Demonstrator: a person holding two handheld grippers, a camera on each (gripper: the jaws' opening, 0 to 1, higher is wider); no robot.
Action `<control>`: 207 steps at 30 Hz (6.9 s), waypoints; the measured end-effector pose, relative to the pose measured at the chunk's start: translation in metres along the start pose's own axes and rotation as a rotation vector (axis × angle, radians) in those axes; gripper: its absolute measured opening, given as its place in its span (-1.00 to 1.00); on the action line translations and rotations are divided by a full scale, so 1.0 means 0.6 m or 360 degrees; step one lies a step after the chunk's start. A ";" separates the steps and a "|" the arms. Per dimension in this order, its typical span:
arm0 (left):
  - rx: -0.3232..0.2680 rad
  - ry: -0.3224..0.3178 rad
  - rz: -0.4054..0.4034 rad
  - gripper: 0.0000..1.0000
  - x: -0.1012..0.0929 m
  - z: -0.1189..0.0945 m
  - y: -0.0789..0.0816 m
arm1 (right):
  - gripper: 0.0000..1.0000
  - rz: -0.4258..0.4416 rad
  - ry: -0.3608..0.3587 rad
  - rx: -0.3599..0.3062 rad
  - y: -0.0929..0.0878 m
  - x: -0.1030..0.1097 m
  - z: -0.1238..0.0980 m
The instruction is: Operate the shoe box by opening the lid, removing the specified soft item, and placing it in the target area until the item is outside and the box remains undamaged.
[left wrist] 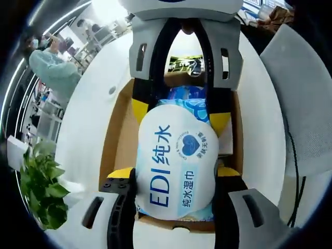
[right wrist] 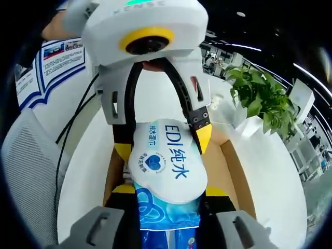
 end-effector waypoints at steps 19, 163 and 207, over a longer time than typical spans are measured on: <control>-0.0034 -0.0028 0.0025 0.17 -0.011 -0.019 0.075 | -0.21 0.0030 -0.0009 0.0016 -0.047 0.000 -0.065; -0.0152 -0.0099 0.0153 0.23 -0.051 0.235 0.381 | -0.05 0.0087 -0.0112 0.0223 -0.438 -0.043 -0.076; -0.0319 -0.0181 -0.0059 0.49 -0.040 0.160 0.379 | 0.17 0.0200 -0.0185 0.0193 -0.412 -0.043 -0.138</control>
Point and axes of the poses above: the point that each gripper's makers call its tool centre point, and the gripper's own axes: z roughly forward along the fingers, x roughly to its left, y roughly out of its top, the point moved 2 cm from there along -z, roughly backward along the fingers, and after that the axes turned 13 degrees about x, right-handed, at the moved point
